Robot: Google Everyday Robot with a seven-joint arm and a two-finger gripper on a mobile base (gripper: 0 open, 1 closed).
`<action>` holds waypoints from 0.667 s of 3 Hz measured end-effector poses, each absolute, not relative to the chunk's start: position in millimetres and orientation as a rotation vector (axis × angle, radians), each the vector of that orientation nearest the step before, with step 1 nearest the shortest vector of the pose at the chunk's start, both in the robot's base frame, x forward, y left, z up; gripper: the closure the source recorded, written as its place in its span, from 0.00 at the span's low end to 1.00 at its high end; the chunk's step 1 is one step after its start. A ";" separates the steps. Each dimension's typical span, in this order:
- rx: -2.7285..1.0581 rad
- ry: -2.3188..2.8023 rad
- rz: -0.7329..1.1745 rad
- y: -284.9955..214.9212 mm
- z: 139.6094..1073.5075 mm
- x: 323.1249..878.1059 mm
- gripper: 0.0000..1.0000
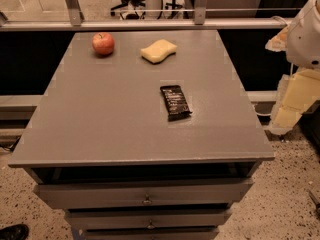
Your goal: Pick rxbar chocolate
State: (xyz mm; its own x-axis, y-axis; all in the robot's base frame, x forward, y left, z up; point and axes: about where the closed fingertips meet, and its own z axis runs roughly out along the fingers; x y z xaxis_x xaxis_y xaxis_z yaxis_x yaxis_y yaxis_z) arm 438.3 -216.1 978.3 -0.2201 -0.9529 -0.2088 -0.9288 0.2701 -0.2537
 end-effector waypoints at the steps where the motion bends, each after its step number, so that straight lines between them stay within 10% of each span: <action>1: -1.720 2.226 -0.106 -216.1 978.4 438.3 0.00; 2: -1.689 2.236 -0.020 -190.8 961.4 454.9 0.00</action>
Offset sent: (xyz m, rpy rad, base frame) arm 0.0511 0.0766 -0.0548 0.1791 0.1046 -0.0343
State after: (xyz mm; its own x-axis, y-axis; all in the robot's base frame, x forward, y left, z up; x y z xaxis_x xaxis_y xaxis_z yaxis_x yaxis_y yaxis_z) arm 454.9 -190.8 961.4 -0.2367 -0.9369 -0.2573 -0.9322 0.2937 -0.2117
